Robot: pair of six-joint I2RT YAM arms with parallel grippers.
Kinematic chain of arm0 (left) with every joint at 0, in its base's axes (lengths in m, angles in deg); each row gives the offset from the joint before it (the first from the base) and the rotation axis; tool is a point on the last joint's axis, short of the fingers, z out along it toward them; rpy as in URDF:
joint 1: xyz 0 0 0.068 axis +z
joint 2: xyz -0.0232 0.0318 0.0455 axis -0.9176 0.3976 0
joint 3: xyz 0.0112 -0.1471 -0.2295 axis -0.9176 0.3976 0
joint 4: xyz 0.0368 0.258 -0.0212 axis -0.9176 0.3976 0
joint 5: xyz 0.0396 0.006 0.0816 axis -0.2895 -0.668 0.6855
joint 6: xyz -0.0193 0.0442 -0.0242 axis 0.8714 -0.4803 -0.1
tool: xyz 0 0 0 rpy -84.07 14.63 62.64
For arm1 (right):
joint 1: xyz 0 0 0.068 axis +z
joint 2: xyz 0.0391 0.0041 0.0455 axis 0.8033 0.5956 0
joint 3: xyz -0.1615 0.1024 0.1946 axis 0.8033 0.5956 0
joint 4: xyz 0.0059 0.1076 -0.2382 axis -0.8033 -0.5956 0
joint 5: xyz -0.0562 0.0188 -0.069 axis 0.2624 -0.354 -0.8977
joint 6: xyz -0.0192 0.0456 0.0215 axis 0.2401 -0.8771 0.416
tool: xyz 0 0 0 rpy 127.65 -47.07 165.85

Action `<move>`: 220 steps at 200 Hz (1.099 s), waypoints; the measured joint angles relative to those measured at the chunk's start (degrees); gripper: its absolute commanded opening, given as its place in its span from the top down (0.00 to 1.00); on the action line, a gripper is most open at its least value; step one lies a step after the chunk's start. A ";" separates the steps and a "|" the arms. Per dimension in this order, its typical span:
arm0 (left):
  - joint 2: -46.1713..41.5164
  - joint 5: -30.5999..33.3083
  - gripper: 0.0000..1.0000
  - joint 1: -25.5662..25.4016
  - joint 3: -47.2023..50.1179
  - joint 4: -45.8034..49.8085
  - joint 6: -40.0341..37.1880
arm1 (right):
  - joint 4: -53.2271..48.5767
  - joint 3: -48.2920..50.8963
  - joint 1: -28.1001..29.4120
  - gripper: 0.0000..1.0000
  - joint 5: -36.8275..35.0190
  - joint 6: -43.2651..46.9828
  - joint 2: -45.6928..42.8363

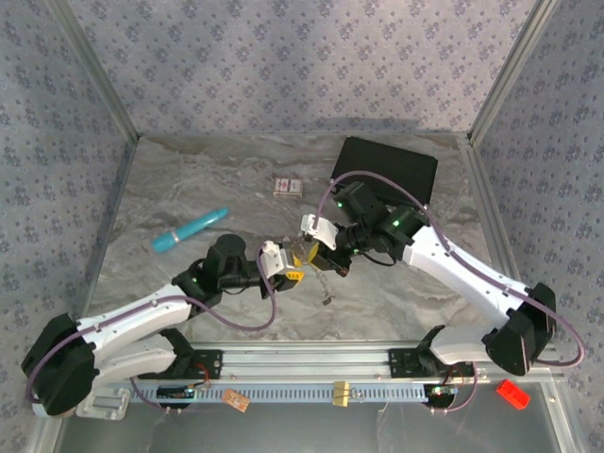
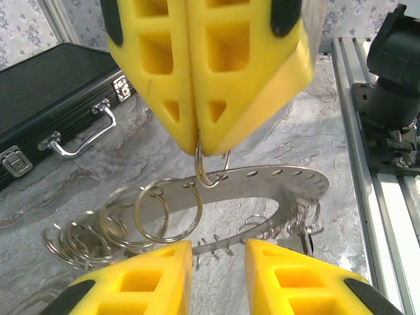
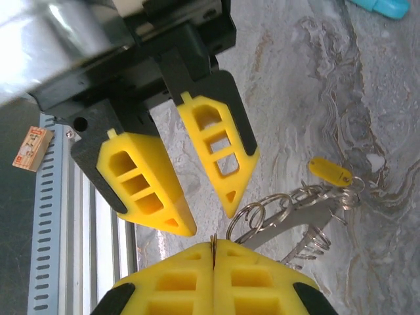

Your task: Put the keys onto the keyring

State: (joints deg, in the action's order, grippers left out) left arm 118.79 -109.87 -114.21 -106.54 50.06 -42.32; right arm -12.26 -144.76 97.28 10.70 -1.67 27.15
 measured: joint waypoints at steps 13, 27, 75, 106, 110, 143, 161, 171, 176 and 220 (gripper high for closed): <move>-0.02 -0.39 0.73 0.00 0.04 -0.48 0.24 | 0.07 0.00 0.31 1.00 0.35 0.63 -0.11; -0.15 -0.83 0.73 0.02 0.07 -1.29 0.61 | 0.04 0.00 0.81 1.00 0.37 1.20 -0.11; -1.42 -1.40 0.71 0.00 0.52 -1.77 1.53 | 0.02 0.00 2.89 1.00 -0.63 3.85 -0.07; -1.42 -1.79 0.71 0.00 0.52 -1.73 1.81 | 0.02 0.00 3.98 1.00 -2.08 4.98 0.31; -1.42 -1.88 0.71 0.00 0.52 -1.73 1.97 | 0.02 0.00 4.11 1.00 -2.29 5.03 0.39; -1.75 -2.73 0.71 0.02 0.55 -1.29 2.16 | 0.04 0.00 4.83 1.00 -5.27 5.68 0.66; -2.73 -3.06 0.71 0.00 0.55 -1.25 2.14 | 0.07 0.00 5.07 1.00 -6.69 5.97 0.70; -3.26 -3.13 0.71 0.02 0.55 -1.25 2.14 | 0.09 0.00 5.14 1.00 -6.95 6.08 0.70; -3.43 -3.17 0.71 0.00 0.55 -1.25 2.14 | 0.11 0.00 5.25 1.00 -7.04 6.08 0.70; -3.54 -3.30 0.73 0.02 0.55 -1.14 2.12 | 0.74 0.00 5.68 1.00 -6.40 6.05 0.85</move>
State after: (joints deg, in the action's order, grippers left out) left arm 115.25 -113.17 -114.19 -105.99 48.92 -40.20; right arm -11.52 -144.76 102.96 4.29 4.39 28.01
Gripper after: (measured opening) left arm 0.278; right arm 0.052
